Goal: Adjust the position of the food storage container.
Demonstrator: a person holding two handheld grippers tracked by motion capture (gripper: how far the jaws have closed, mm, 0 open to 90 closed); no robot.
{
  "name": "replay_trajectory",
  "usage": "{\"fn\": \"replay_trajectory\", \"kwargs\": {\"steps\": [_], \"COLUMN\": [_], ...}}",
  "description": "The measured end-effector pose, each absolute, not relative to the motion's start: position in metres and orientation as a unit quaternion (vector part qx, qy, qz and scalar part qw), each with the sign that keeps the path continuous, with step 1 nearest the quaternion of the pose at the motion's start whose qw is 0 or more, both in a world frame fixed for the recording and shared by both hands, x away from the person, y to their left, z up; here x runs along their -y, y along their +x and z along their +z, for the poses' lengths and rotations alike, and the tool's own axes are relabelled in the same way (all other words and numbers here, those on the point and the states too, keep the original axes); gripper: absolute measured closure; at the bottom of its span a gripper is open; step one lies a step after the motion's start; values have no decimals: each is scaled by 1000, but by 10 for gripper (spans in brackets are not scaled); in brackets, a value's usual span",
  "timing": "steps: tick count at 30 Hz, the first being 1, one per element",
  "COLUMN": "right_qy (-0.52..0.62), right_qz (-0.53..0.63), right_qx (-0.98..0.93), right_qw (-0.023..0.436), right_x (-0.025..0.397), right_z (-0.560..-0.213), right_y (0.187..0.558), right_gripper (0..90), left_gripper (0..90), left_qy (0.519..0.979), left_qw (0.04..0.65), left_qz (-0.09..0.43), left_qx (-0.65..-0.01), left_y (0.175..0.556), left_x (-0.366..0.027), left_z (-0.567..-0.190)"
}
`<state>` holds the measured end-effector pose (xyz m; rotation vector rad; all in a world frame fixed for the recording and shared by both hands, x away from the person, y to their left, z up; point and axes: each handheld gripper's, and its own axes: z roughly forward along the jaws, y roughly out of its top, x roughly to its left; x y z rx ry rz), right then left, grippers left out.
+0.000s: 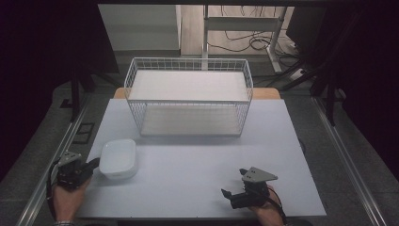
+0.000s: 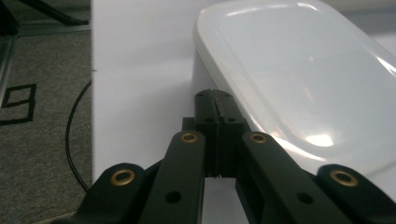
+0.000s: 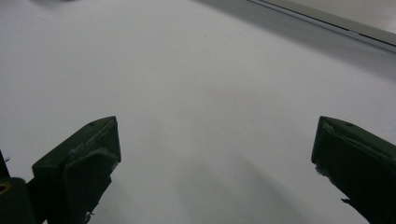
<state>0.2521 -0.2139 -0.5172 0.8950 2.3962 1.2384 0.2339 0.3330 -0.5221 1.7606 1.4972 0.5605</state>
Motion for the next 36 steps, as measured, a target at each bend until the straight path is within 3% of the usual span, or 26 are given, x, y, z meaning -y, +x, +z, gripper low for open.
{"fn": "replay_trajectory", "kwargs": {"steps": [14, 18, 24, 36], "right_qy": [309, 307, 302, 307], "right_qz": [425, 424, 422, 424], "right_qx": [-838, -840, -843, -841], "right_qw": [145, 144, 143, 135], "right_x": [213, 212, 207, 207], "right_z": [-518, -519, -521, -520], "right_y": [253, 252, 252, 252], "right_gripper": [12, 12, 12, 14], "left_gripper": [900, 900, 900, 900], "left_qy": [755, 730, 696, 750], "left_qw": [394, 408, 407, 389], "left_qz": [168, 175, 200, 168], "left_qx": [-496, -519, -556, -508], "left_y": [229, 234, 269, 276], "left_x": [-274, -289, -315, -275], "left_z": [-514, -512, -521, -527]}}
